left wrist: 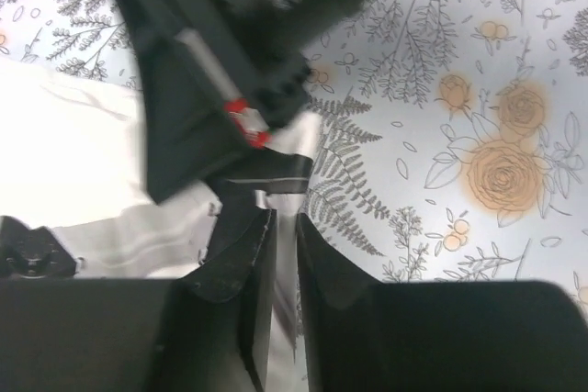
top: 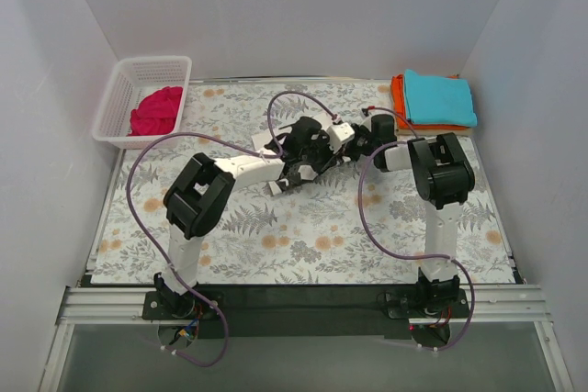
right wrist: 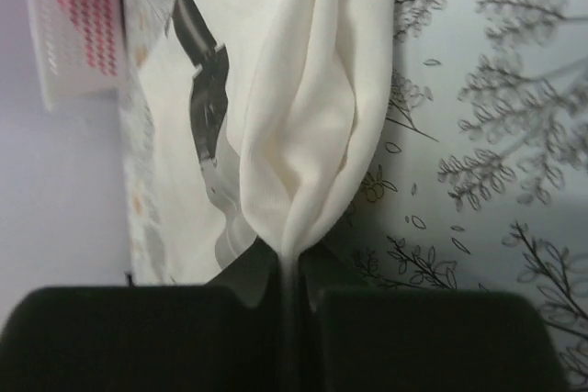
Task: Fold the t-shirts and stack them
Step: Neatly place the folded tshirt to the corner
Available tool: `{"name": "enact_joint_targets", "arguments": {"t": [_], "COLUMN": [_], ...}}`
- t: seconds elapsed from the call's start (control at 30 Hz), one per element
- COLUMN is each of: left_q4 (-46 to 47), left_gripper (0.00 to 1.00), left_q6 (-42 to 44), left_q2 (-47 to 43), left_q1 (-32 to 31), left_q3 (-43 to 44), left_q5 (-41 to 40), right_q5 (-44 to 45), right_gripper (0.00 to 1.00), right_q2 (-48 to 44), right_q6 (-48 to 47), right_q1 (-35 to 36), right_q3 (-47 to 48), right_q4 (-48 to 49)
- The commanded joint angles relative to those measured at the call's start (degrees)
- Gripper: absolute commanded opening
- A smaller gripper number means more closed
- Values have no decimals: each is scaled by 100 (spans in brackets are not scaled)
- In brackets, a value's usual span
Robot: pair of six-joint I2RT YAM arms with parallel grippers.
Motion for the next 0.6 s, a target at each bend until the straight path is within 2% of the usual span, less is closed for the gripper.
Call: {"name": "enact_joint_targets", "arguments": {"t": [0.0, 0.07, 0.1, 0.13, 0.2, 0.27, 0.3, 0.33, 0.57], "left_q4": [-167, -291, -562, -678, -967, -1126, -1249, -1311, -1610], "left_gripper": [19, 37, 39, 40, 51, 52, 59, 59, 61], "left_q6": [-274, -641, -818, -967, -1363, -1496, -1514, -1505, -1382], "left_q2": [-226, -384, -594, -674, -903, -1272, -1403, -1701, -2677], "left_q1": [70, 175, 324, 421, 710, 878, 1010, 1072, 1406], "left_q3": [337, 311, 311, 320, 241, 145, 83, -74, -768], "left_q5": [329, 523, 619, 698, 892, 884, 849, 779, 480], "right_q5": [250, 477, 574, 697, 1031, 1470, 1611, 1934, 2868], "right_gripper": [1, 1, 1, 1, 1, 1, 1, 1, 1], "right_q2": [-70, -192, -315, -377, -482, -535, -588, -623, -668], "right_q6": [-1791, -2463, -3153, -3464, -4079, -4827, -5030, -5458, -6735], "right_q1": [57, 39, 39, 39, 39, 22, 4, -5, -224], "right_q3": [1136, 1386, 1526, 1736, 1983, 2265, 2309, 2396, 3072], "right_q4": [-1392, -2226, -2483, -2712, -3406, -3785, -4056, -4137, -4516]}}
